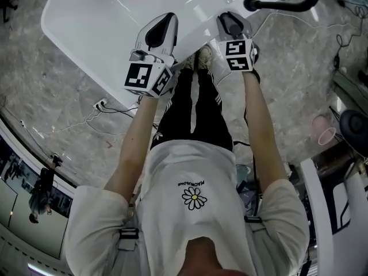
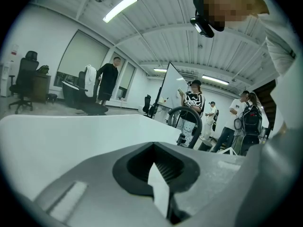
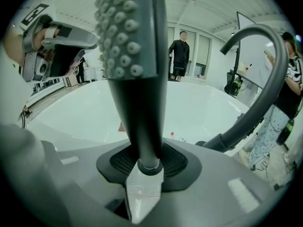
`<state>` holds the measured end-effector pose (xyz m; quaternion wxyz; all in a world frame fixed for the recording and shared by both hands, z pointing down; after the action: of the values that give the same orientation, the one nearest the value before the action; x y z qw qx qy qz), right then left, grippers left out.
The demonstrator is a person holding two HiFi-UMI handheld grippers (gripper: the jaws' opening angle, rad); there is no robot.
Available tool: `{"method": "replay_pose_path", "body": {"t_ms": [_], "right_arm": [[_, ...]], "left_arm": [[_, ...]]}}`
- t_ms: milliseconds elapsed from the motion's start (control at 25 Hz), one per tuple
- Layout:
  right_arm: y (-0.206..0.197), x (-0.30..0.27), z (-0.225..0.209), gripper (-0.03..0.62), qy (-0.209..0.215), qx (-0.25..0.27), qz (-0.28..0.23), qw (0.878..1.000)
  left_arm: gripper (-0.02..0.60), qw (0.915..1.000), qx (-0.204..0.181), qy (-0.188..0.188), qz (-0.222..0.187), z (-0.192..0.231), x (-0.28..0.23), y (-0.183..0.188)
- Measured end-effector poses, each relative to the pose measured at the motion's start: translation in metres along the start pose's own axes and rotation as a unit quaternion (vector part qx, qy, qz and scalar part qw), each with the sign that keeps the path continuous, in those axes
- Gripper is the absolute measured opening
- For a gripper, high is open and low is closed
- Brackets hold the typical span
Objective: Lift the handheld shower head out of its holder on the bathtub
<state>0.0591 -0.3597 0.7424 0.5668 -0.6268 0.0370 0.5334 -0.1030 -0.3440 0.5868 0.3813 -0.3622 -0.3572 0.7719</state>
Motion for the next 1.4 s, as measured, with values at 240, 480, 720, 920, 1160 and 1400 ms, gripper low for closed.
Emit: {"method": "replay_pose_path", "body": {"t_ms": [240, 480, 720, 920, 1160, 1400], "right_arm": [[-0.002, 0.001, 0.003, 0.153, 0.005, -0.004, 0.015, 1.000], [0.022, 0.024, -0.004, 0.153, -0.027, -0.026, -0.017, 0.999], [0.073, 0.076, -0.025, 0.153, -0.066, -0.030, -0.068, 0.995], [0.130, 0.123, -0.039, 0.155, -0.084, -0.025, -0.110, 0.990], [0.183, 0.186, -0.056, 0.155, -0.116, -0.026, -0.148, 0.982], [0.251, 0.233, -0.075, 0.155, -0.159, 0.000, -0.204, 0.966]], "left_arm": [[0.002, 1.0000, 0.004, 0.003, -0.007, 0.004, 0.014, 0.002], [0.002, 0.9997, 0.014, 0.008, -0.019, -0.001, 0.031, 0.006], [0.002, 0.9989, 0.009, 0.010, -0.045, -0.016, 0.052, 0.033], [0.002, 0.9956, -0.025, 0.007, -0.090, -0.015, 0.069, 0.102], [0.002, 0.9854, -0.047, -0.003, -0.164, -0.053, 0.087, 0.177], [0.002, 0.9782, -0.070, -0.008, -0.195, -0.080, 0.088, 0.238]]}}
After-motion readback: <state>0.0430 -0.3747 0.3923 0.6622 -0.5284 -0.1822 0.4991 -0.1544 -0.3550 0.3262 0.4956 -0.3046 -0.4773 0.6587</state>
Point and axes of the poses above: the fingertips, and each gripper's own axes: x backward along the fingers, z to its left, y out of its top, the point moved 3 cm from there along x, backward along the fingers, and after that the axes turned 12 degrees about x, right-handed, at the moved point
